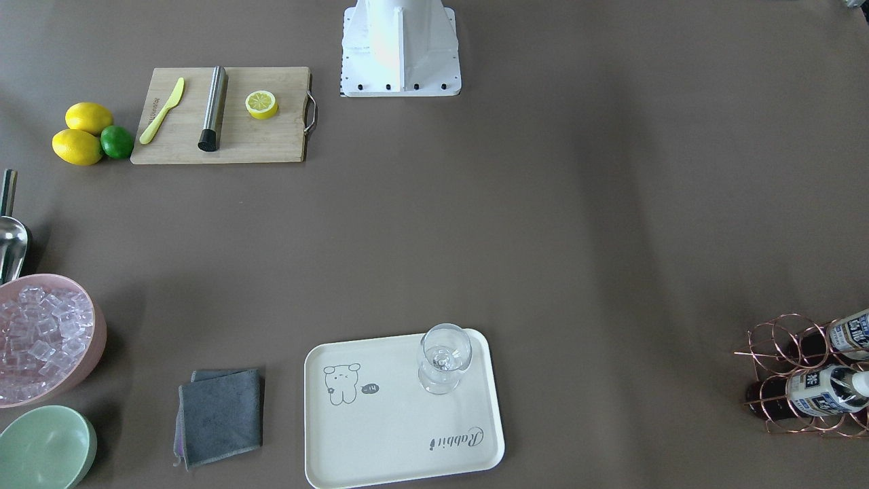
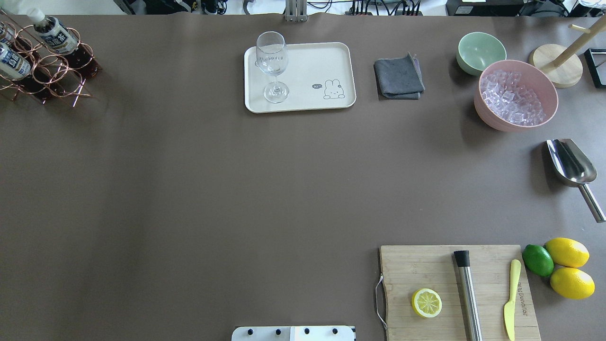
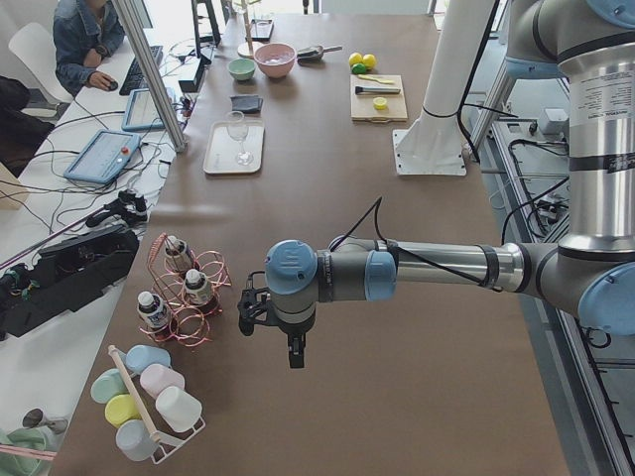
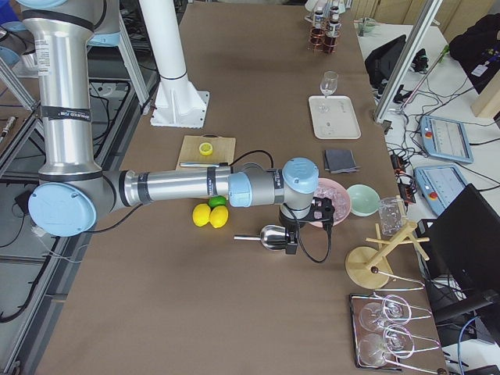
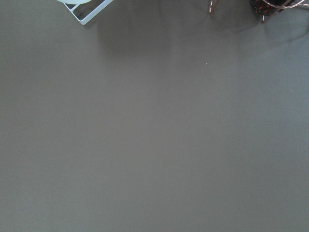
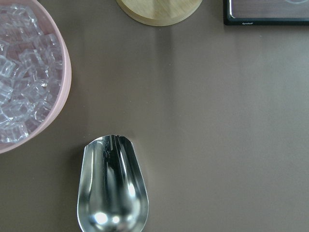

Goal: Take tea from basket to plate

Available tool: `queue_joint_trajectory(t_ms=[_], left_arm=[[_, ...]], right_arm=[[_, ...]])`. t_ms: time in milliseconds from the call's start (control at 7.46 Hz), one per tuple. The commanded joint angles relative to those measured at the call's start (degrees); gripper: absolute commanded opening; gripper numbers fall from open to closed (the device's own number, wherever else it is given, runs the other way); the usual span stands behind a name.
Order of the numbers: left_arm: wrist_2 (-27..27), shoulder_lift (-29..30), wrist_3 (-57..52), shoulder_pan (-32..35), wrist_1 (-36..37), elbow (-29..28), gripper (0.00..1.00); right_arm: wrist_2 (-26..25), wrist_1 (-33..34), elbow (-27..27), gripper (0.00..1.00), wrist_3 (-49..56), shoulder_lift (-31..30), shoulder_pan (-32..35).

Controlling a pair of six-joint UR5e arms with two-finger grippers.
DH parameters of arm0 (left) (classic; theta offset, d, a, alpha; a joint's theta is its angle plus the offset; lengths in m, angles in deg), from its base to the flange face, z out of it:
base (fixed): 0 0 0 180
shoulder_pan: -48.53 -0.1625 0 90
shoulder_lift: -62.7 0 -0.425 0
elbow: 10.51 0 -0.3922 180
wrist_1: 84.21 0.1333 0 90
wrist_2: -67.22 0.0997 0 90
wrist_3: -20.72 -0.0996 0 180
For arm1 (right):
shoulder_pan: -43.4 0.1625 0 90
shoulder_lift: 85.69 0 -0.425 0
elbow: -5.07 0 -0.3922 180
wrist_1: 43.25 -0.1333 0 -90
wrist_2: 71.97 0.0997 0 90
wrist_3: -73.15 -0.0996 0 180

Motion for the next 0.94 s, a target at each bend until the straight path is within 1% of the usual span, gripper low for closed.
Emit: queue_joint_trajectory(t_ms=[0,134,268,402,670,804], left_arm=[[-0.2,7.3,15.7,2.6,10.2,0.9,0.98],[-0.2,13.6,22.0,1.1,16.3,-0.4,0.98],[-0.7,16.3,30.2,0.2,19.8,-1.3,0.98],[-4.1,18.0,44.1,0.1,18.5,-2.7,0.98],[-4.8,21.1,67.1,0.1,10.6,-8.1,0.98],[-3.9,22.9,73.1,-0.9,9.5,-9.2,0.98]], right_arm=[[0.0,-3.1,-0.4,1.00,0.2,-1.0,0.0],[0.0,-3.1,-0.2,0.99,0.2,-1.0,0.0],[0.0,-3.1,-0.2,0.99,0.2,-1.0,0.0],[0.0,-3.1,-0.2,0.99,0.2,-1.0,0.0],[0.0,-3.1,-0.1,0.99,0.2,-1.5,0.0],[0.0,-3.2,-0.1,0.99,0.3,-1.5,0.0]])
